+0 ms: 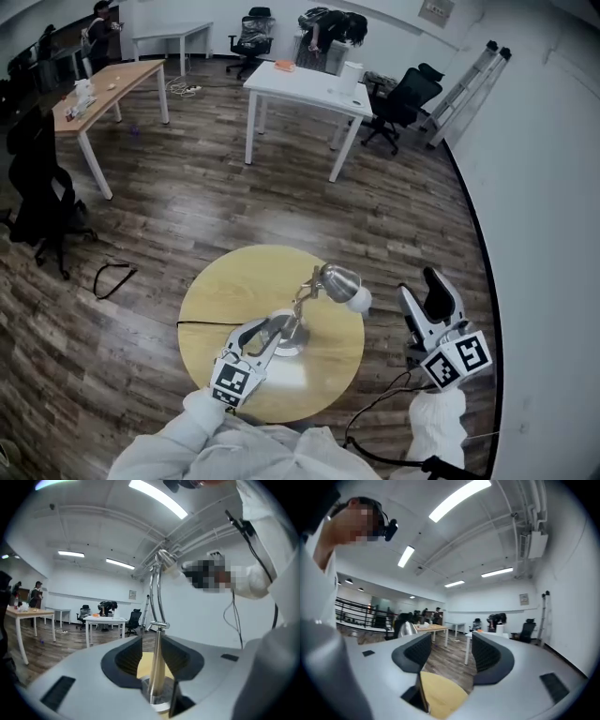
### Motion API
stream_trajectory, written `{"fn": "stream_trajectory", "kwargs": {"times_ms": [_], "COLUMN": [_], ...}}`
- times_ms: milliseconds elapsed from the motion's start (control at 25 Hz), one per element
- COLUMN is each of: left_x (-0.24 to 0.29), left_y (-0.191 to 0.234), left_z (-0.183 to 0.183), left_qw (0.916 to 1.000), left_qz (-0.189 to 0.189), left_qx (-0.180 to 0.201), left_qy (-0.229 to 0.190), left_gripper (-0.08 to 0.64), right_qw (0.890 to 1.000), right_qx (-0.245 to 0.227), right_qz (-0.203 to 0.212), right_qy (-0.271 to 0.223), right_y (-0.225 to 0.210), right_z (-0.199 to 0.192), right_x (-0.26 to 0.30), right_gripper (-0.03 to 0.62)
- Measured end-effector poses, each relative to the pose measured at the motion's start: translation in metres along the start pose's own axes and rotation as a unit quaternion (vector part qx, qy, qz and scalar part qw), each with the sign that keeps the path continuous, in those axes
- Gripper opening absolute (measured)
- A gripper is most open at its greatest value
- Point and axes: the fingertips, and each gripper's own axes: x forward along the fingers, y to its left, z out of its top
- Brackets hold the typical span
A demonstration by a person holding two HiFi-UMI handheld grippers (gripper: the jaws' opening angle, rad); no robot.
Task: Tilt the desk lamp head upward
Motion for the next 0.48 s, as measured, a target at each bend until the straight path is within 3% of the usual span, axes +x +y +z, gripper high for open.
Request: {"fn": "stream_trajectory", "kwargs": {"times_ms": [80,200,240,320,480], "left_x": [-0.018,-0.036,-0.040,-0.043,-0.045], "left_y": [0.003,0.002,0.000,-0.009,-0.036], "left_z": [0.009,0.003,-0.002,-0.012,-0.031], "left_qw": [0.9993,0.9981,0.9978,0.9967,0.9936], "left_qz": [0.011,0.030,0.030,0.027,0.017], "left_qx": [-0.033,-0.053,-0.059,-0.072,-0.092], "left_qy": [-0.014,-0.003,0.007,0.026,0.063], "left_gripper": [0.124,0.014,0.012,0.003,0.003], "right_qw": [0.997,0.984,0.978,0.966,0.953], "right_qx": [0.028,0.125,0.159,0.208,0.252], "right_qz": [-0.064,-0.093,-0.095,-0.096,-0.070], "right_qy": [0.039,0.086,0.098,0.119,0.152], "right_y": [-0.012,0.011,0.026,0.057,0.112], "right_z": [-0.054,-0.141,-0.167,-0.208,-0.253], "right_x": [-0.017,-0.038,-0.043,-0.048,-0.042], "right_gripper": [0.281,0.275,0.243,0.041,0.016]}}
